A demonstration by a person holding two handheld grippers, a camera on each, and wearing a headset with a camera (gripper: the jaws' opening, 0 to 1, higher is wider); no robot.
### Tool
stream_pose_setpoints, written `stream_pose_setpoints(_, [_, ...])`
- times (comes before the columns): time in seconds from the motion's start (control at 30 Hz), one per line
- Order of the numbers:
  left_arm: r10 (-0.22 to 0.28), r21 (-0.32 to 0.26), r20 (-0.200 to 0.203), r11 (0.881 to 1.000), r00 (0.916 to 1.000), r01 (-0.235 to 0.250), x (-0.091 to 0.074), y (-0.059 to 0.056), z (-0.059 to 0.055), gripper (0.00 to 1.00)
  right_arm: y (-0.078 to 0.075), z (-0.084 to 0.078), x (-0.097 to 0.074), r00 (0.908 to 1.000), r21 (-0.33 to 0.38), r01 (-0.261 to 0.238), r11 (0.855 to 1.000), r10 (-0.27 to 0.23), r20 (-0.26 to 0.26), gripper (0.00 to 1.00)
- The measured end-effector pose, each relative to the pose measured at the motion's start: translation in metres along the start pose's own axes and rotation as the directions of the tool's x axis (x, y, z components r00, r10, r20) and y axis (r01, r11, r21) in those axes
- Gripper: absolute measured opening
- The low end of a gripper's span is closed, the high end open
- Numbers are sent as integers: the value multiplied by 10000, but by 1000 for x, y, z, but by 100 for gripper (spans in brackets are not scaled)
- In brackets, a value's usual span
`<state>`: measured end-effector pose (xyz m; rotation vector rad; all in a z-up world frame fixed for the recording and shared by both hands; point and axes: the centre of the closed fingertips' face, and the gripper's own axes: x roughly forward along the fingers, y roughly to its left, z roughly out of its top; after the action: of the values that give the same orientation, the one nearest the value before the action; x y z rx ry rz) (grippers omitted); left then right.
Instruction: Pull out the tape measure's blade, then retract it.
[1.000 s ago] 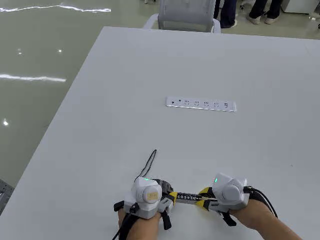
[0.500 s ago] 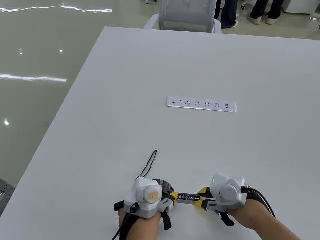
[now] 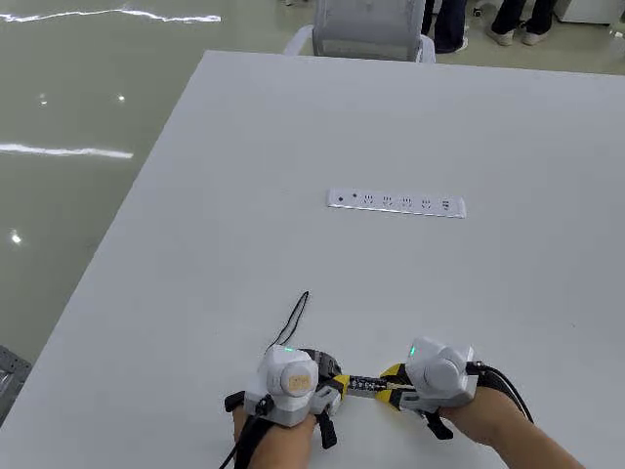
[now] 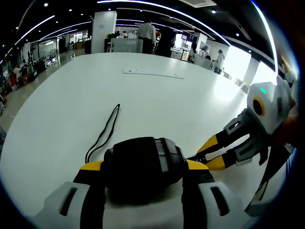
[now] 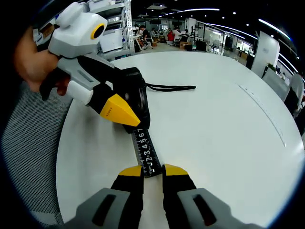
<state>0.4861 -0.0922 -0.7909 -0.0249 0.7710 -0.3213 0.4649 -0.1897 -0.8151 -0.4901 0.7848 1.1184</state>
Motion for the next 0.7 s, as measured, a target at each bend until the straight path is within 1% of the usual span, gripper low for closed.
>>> stream_pose_setpoints(0.7, [-19,-41,15,10000,10000,19,1,0,0,62,2,9,8,9999,-15,-73,10000,73,74,13])
